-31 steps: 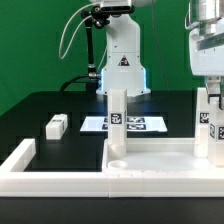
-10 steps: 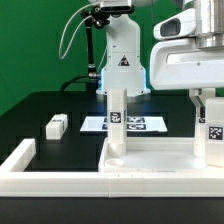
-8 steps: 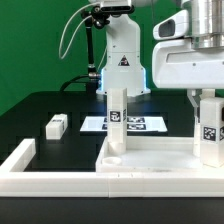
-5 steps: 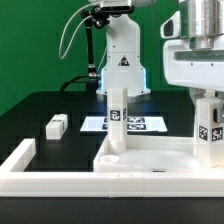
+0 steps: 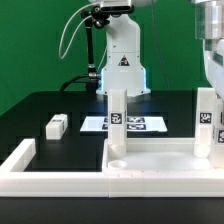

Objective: Assemble desk

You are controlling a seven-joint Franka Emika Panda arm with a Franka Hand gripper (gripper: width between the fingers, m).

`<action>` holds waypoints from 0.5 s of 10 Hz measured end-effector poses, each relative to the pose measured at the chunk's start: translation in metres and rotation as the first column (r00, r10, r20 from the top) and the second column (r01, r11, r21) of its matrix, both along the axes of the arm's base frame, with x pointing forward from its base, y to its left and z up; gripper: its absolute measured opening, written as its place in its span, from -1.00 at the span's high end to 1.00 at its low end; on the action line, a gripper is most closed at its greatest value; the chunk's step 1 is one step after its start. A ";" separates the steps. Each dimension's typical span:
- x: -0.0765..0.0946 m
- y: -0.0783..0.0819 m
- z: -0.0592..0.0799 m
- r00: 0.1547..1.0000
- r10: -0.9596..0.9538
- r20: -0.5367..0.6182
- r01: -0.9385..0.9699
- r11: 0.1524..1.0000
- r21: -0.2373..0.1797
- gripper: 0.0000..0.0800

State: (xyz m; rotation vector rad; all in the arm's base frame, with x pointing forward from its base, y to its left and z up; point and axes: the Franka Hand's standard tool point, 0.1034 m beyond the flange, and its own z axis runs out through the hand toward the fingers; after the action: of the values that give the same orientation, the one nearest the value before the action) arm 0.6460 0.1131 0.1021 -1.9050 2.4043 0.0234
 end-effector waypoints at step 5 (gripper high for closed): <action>-0.020 0.003 -0.004 0.917 0.398 -0.007 -0.398 0.917 -0.010 -0.61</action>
Offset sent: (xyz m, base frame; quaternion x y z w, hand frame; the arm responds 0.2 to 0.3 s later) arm -0.0492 0.0021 -0.0069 -0.0715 0.0026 -0.3603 0.9301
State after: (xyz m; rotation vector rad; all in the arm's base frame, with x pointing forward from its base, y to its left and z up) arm 0.6263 0.1157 0.0979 -2.3660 1.9763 0.0365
